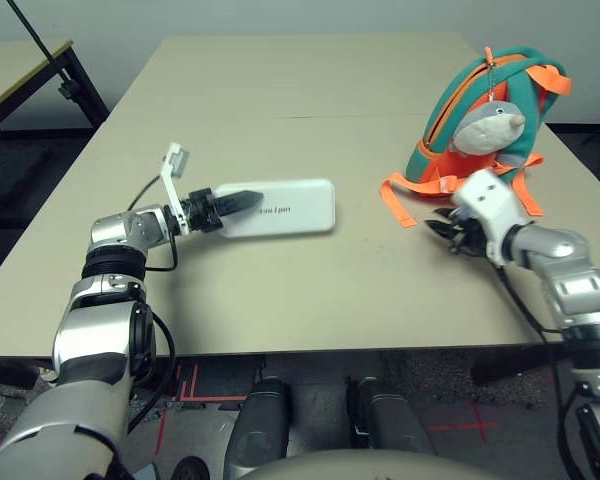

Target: Put the pencil case into the backpack and zip it.

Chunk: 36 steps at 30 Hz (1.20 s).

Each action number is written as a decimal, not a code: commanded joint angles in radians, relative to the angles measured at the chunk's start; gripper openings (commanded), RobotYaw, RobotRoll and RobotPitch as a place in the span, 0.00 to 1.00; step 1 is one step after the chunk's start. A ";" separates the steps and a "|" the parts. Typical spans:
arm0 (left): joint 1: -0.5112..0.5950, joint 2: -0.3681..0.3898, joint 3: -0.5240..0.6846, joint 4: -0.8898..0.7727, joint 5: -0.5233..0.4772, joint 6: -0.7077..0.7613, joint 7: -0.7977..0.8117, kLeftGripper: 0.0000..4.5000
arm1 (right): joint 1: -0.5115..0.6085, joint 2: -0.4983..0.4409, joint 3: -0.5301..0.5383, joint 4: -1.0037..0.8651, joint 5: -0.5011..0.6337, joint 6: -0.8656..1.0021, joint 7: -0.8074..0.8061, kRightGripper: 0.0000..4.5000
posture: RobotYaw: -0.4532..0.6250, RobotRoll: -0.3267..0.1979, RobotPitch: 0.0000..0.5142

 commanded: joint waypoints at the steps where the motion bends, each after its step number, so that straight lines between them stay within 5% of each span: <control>1: -0.003 -0.019 0.025 -0.056 -0.038 -0.013 0.029 0.77 | 0.022 -0.026 -0.132 -0.043 0.072 0.076 -0.055 0.84 | 0.47 0.62 0.16; 4: -0.005 -0.037 0.041 -0.086 -0.059 -0.048 0.044 0.77 | 0.013 -0.041 -0.224 -0.038 0.119 0.108 -0.101 1.00 | 0.46 0.62 0.16; 10: -0.004 -0.062 0.064 -0.116 -0.079 -0.114 0.082 0.77 | -0.036 -0.030 -0.280 0.054 0.166 0.093 -0.170 1.00 | 0.46 0.62 0.15; 18: -0.003 -0.073 0.071 -0.125 -0.101 -0.138 0.099 0.77 | -0.193 0.024 -0.209 0.263 0.175 0.006 -0.201 1.00 | 0.48 0.62 0.12; 28: 0.034 -0.053 0.091 -0.197 -0.132 -0.112 0.128 0.77 | -0.330 -0.023 -0.115 0.469 0.143 -0.095 -0.136 1.00 | 0.52 0.62 0.11; 36: 0.043 -0.064 0.084 -0.221 -0.148 -0.094 0.137 0.77 | -0.563 -0.026 -0.093 0.987 0.100 -0.288 -0.134 1.00 | 0.53 0.62 0.09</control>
